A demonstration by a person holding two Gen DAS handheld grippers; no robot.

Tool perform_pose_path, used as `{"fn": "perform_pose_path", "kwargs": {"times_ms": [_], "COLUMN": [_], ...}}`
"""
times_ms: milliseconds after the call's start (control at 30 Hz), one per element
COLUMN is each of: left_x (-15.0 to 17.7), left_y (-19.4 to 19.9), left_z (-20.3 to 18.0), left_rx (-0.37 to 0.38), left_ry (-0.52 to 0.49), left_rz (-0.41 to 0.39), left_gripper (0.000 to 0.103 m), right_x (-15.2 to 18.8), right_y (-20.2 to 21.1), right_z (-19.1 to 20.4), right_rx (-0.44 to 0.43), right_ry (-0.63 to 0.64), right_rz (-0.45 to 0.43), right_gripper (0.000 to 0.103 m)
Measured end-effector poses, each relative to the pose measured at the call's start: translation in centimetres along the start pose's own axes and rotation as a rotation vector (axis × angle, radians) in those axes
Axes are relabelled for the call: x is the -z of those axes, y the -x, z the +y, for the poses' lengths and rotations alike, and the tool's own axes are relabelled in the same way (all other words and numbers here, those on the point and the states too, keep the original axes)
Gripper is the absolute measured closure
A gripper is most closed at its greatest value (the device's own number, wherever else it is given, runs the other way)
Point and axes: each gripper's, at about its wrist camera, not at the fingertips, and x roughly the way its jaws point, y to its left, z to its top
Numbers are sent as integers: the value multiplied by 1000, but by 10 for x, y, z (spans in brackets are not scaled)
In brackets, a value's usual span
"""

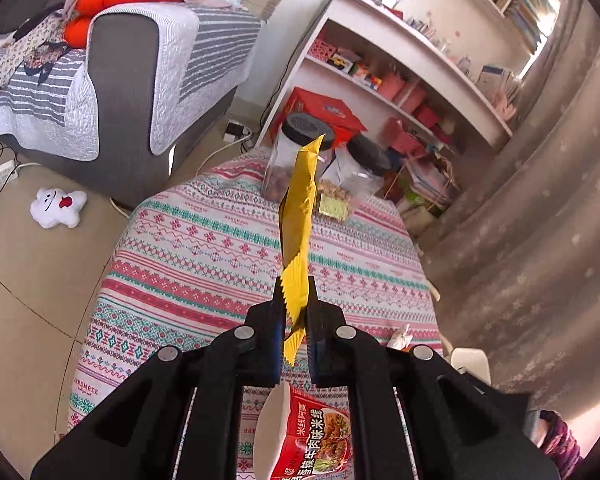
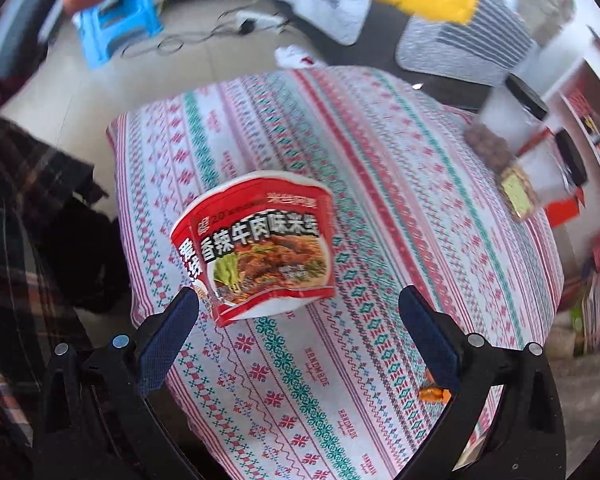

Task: Collect trash
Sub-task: 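Carry the red noodle cup with the right gripper and drop it in the bin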

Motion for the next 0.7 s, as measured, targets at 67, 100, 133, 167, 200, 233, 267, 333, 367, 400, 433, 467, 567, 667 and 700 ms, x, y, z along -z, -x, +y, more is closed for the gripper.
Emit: {"fn": "perform_pose_path", "kwargs": {"times_ms": [67,100,133,167,200,233,267,333,367,400,433,467,567,667,700], "left_x": [-7,-10,-11,-12,-13,-13,-14,-13,-13,-12,-13,-12,-11,-11,-11], "left_y": [13,17,18,22,23,26,26,31,33,36,38,39,40,41,42], "left_z": [5,7,10,13,16,20,23,31,33,35,37,39,42,42,42], "left_rx": [28,36,36,37,41,42,41,43,43,43,43,43,45,46,50], "left_ry": [19,24,29,35,43,53,62,77,82,87,89,91,94,87,88], "left_rz": [-35,-48,-58,-65,-66,-67,-67,-69,-74,-78,-82,-84,-76,-75,-76], "left_gripper": [94,94,94,94,94,94,94,94,94,94,94,94,94,94,94], "right_x": [-12,-19,-25,-29,-32,-34,-37,-41,-43,-44,-46,-45,-42,-36,-35], "right_y": [-12,-17,-22,-28,-35,-41,-45,-50,-52,-51,-52,-52,-64,-80,-85], "right_z": [3,2,0,-1,-1,-2,-4,-10,-14,-18,-21,-24,-40,-60,-65], "right_rx": [-40,-69,-101,-135,-159,-161,-162,-202,-233,-264,-290,-308,-341,-443,-473], "right_ry": [36,39,33,27,24,26,27,2,-16,-32,-41,-48,-89,-181,-204], "right_rz": [40,55,73,99,127,142,151,158,157,151,146,145,169,181,175], "right_gripper": [7,7,7,7,7,7,7,7,7,7,7,7,7,7,7]}}
